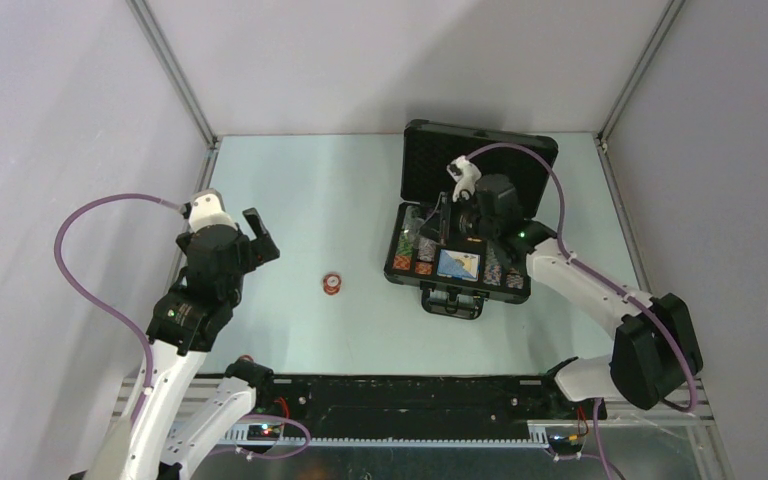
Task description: Pack up texas hold em set
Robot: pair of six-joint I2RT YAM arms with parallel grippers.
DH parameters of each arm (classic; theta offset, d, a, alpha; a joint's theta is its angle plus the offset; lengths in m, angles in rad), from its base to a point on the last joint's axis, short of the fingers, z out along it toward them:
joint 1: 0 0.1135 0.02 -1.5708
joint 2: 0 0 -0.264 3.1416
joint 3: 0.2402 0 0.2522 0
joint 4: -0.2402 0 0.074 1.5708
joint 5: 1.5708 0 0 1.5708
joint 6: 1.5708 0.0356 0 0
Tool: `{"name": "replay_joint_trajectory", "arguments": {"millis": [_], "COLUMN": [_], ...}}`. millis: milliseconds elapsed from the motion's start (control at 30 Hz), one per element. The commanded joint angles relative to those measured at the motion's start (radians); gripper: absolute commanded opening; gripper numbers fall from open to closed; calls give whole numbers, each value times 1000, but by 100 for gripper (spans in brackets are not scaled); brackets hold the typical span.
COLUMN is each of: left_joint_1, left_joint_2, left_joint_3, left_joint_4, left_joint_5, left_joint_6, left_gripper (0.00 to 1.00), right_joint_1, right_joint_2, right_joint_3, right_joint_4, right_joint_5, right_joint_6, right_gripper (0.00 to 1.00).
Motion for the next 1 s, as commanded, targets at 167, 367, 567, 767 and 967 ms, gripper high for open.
{"name": "replay_joint_trajectory", "arguments": {"millis": [167, 367, 567, 767, 967], "left_joint_1": [12, 14, 15, 15, 15], "left_joint_2": [-16, -34, -55, -87, -107], "left_joint_3": [-6, -8, -12, -13, 14], "left_joint_4": [31, 30, 31, 30, 23], "left_joint_5": [3, 3, 8, 8, 10], "left_joint_6": [18, 16, 14, 12, 30], "left_gripper": [98, 98, 98, 98, 98], "right_joint_1": [87, 214, 380, 493, 576], "right_joint_2": [-16, 102, 343, 538, 746], "right_joint_3": [-37, 6, 134, 274, 535], "right_joint_4": [160, 196, 272, 430, 300], "right_joint_5": [-433, -335, -199, -174, -186], "right_joint_6": [-57, 27, 173, 346, 347], "right_gripper": [0, 0, 0, 0, 0]}}
